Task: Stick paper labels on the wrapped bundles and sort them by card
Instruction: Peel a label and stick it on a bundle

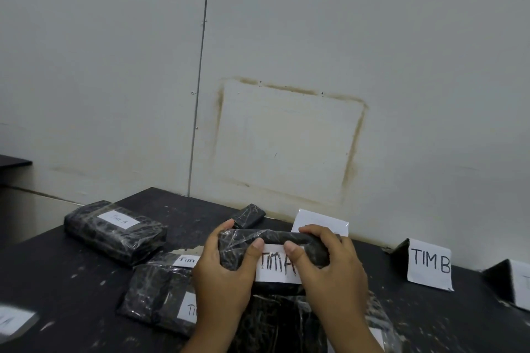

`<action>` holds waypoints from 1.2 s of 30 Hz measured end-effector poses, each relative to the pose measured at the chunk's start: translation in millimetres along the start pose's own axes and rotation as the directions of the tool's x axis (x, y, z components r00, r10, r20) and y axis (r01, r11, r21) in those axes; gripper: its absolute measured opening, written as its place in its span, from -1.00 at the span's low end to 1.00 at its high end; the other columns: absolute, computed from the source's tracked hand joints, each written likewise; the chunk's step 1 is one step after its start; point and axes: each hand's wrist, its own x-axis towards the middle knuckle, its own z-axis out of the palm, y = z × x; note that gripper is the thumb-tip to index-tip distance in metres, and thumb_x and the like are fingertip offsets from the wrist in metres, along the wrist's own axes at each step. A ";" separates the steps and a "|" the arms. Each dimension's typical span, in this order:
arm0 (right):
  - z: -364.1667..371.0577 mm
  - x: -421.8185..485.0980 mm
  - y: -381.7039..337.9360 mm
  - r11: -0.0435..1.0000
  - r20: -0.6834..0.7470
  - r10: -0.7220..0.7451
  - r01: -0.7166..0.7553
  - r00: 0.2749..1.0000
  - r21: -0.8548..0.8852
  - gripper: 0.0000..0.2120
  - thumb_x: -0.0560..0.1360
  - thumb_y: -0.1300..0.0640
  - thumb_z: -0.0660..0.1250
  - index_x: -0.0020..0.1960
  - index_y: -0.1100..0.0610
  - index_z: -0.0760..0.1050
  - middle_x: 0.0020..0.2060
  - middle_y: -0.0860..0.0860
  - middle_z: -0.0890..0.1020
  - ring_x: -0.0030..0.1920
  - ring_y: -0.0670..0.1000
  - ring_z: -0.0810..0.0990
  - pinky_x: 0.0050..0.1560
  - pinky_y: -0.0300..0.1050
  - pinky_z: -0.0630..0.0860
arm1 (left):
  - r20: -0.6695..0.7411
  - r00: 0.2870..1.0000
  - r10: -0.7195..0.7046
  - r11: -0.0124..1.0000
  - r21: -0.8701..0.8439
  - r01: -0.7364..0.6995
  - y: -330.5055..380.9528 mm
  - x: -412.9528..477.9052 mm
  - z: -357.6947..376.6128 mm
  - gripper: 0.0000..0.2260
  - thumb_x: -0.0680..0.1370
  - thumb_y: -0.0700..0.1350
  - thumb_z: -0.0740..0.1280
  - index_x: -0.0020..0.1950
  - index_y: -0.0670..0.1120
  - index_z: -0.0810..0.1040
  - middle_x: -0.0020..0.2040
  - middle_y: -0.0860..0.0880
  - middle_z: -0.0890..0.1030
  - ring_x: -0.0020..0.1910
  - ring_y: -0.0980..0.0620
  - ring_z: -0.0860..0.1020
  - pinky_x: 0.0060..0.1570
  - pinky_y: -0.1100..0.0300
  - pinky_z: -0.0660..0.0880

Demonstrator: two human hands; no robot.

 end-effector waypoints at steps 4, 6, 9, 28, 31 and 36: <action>0.5 2.4 3.6 0.997 -0.009 -0.029 0.030 1.000 0.064 -0.74 0.38 -0.02 0.44 -0.18 -0.36 0.42 -0.10 -0.16 0.53 -0.18 -0.30 0.44 -0.30 -0.49 0.29 | 0.005 1.000 0.023 1.000 0.012 -0.023 -2.4 1.2 -1.1 -0.63 0.42 -0.16 0.48 0.20 -0.06 0.54 -0.15 0.22 0.55 -0.21 0.52 0.51 -0.36 0.58 0.40; 2.1 3.8 8.2 0.994 -0.039 -0.065 0.068 0.997 0.086 -0.77 0.40 0.06 0.43 -0.14 -0.29 0.50 -0.12 -0.12 0.57 -0.16 -0.27 0.47 -0.25 -0.53 0.35 | 0.009 0.999 0.032 0.999 0.014 -0.032 -2.6 0.9 -1.4 -0.66 0.44 -0.19 0.45 0.20 -0.09 0.55 -0.16 0.24 0.52 -0.21 0.57 0.49 -0.35 0.61 0.38; 5.6 3.9 13.1 0.993 -0.056 -0.075 0.079 0.996 0.082 -0.82 0.44 0.10 0.39 -0.06 -0.19 0.60 -0.16 -0.10 0.57 -0.18 -0.24 0.49 -0.28 -0.49 0.35 | -0.006 1.000 0.013 1.000 -0.003 -0.013 -3.0 2.3 -2.1 -0.71 0.47 -0.20 0.41 0.20 -0.14 0.56 -0.16 0.25 0.52 -0.20 0.58 0.48 -0.33 0.63 0.37; -9.1 12.2 7.8 0.995 0.115 -0.061 0.052 0.992 0.084 -0.74 0.49 0.16 0.29 0.04 -0.20 0.50 -0.05 -0.05 0.51 -0.15 -0.23 0.48 -0.30 -0.43 0.42 | 0.296 0.928 -0.228 0.963 -0.074 0.260 -1.7 18.2 -14.4 -0.59 0.50 -0.31 0.34 0.23 0.12 0.47 -0.04 0.02 0.65 -0.19 0.20 0.65 -0.30 0.35 0.55; -10.5 12.9 7.7 0.993 0.123 -0.098 0.088 0.988 0.082 -0.71 0.50 0.19 0.26 0.08 -0.18 0.48 -0.04 -0.05 0.48 -0.14 -0.23 0.48 -0.23 -0.49 0.42 | 0.303 0.926 -0.227 0.963 -0.073 0.260 -0.9 17.7 -14.7 -0.62 0.49 -0.24 0.38 0.19 0.17 0.49 -0.01 0.08 0.64 -0.14 0.22 0.64 -0.20 0.30 0.59; -12.6 13.1 6.4 0.986 0.125 -0.168 0.169 0.978 -0.002 -0.68 0.49 0.14 0.27 0.07 -0.28 0.44 -0.08 -0.17 0.43 -0.16 -0.25 0.49 -0.33 -0.40 0.43 | 0.231 0.934 -0.272 0.952 -0.081 0.297 -2.5 20.5 -15.4 -0.67 0.31 -0.15 0.56 0.03 0.02 0.63 -0.10 0.01 0.70 -0.16 0.11 0.67 -0.15 0.15 0.63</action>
